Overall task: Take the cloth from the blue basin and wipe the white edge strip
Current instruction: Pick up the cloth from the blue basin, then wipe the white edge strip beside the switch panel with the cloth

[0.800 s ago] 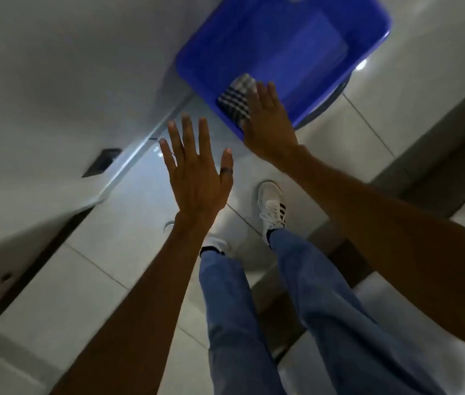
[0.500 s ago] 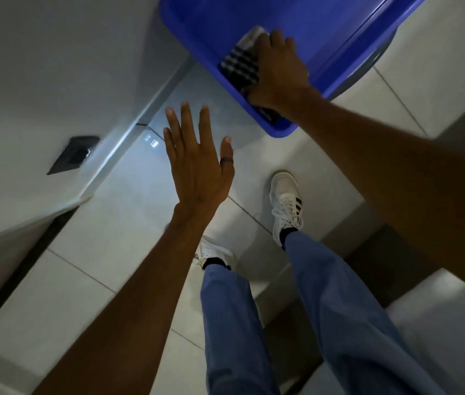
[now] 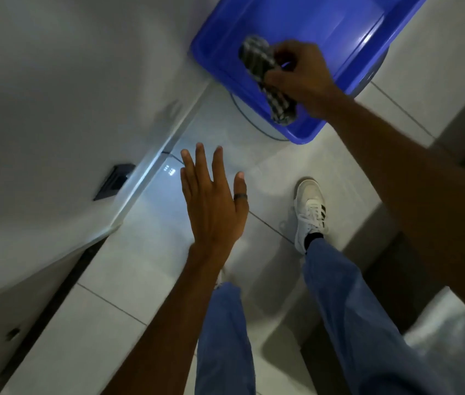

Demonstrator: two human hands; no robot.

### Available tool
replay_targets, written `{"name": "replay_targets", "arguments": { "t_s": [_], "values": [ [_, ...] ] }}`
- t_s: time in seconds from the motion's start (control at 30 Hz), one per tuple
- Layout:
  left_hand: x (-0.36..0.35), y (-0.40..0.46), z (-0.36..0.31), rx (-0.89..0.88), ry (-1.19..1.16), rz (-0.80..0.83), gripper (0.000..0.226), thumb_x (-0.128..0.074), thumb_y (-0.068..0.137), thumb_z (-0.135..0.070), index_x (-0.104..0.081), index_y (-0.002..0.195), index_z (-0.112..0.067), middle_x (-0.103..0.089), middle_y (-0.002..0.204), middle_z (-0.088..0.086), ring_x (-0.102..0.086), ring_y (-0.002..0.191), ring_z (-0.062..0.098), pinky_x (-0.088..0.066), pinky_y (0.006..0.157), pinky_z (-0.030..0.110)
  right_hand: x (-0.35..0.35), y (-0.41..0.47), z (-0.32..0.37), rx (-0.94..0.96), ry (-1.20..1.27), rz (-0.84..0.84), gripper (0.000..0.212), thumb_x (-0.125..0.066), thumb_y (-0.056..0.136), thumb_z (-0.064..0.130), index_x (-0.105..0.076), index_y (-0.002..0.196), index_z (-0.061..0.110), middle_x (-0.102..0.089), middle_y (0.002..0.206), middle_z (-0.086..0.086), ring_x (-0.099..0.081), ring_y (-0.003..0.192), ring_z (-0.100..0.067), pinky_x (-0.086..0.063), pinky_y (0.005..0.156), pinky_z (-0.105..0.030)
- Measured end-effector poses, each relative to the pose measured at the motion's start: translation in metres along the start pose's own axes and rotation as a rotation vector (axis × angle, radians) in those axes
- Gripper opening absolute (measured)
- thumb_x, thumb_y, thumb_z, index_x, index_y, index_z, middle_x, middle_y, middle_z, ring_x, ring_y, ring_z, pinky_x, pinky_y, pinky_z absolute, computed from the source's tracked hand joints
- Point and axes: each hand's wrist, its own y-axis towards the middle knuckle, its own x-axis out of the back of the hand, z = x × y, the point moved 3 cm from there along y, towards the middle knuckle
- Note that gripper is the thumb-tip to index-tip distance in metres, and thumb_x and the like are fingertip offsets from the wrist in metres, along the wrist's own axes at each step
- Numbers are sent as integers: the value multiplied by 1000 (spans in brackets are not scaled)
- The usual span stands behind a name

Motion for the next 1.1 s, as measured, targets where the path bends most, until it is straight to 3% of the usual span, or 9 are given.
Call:
{"name": "replay_targets", "arguments": {
  "t_s": [0.13, 0.33, 0.53, 0.63, 0.7, 0.8, 0.93, 1.03, 1.1],
  "values": [
    [26, -21, 29, 22, -55, -85, 63, -47, 114, -44, -39, 168, -14, -18, 179, 14, -3, 168, 37, -17, 136, 56, -41, -76, -1, -261, 1143, 395, 29, -66, 75, 19, -63, 101, 6, -65, 95, -15, -63, 88, -25, -54, 83, -33],
    [28, -51, 82, -24, -4, -153, 62, -45, 112, -43, -44, 165, -11, -23, 178, 15, -6, 167, 37, -15, 134, 52, -153, -135, -59, -309, 1879, 224, 37, -70, 70, 22, -61, 105, 12, -65, 105, -12, -61, 105, -29, -49, 103, -42],
    [-53, 0, 140, -212, 120, -130, 68, -46, 111, -44, -32, 170, -12, -15, 179, 16, -3, 167, 36, -12, 137, 54, -242, -93, -163, -398, 1828, 194, 43, -59, 82, 27, -68, 119, 7, -69, 123, -19, -65, 119, -37, -48, 112, -54],
    [-90, 62, 148, -405, 246, -177, 72, -46, 112, -47, -29, 170, -8, -18, 178, 20, -8, 166, 39, -6, 135, 52, -272, -55, -222, -480, 1822, 69, 38, -54, 84, 26, -72, 112, 6, -74, 113, -17, -75, 102, -34, -62, 91, -49],
    [-103, 97, 152, -572, 378, -229, 72, -46, 112, -48, -31, 170, -7, -21, 176, 23, -14, 164, 43, -4, 135, 51, -285, -29, -244, -471, 1781, 51, 41, -48, 93, 30, -70, 117, 6, -73, 116, -15, -73, 103, -33, -60, 92, -44],
    [-107, 132, 165, -650, 551, -312, 72, -39, 114, -51, -30, 170, -6, -22, 176, 25, -17, 163, 46, -5, 135, 54, -302, 10, -253, -283, 1706, 24, 56, -45, 99, 36, -52, 142, 1, -57, 142, -20, -55, 126, -34, -39, 117, -48],
    [-94, 170, 164, -632, 828, -487, 73, -28, 115, -53, -27, 172, -6, -21, 175, 26, -19, 162, 48, -7, 132, 58, -330, 55, -245, -94, 1663, -51, 60, -40, 103, 47, -54, 142, 5, -62, 136, -15, -56, 127, -28, -40, 112, -39],
    [-97, 189, 159, -691, 1046, -443, 77, -15, 114, -58, -14, 175, -12, -10, 179, 20, -11, 165, 44, 1, 131, 58, -356, 88, -231, -88, 1574, -167, 52, -34, 107, 43, -52, 144, 11, -64, 141, -6, -62, 124, -15, -51, 104, -29],
    [-102, 195, 163, -721, 1145, -379, 77, -5, 112, -59, -8, 176, -16, -1, 181, 15, -4, 167, 39, 9, 127, 56, -372, 101, -216, -69, 1366, -253, 50, -32, 110, 31, -34, 156, 12, -44, 160, -4, -44, 147, -13, -38, 123, -33]
  ]
}}
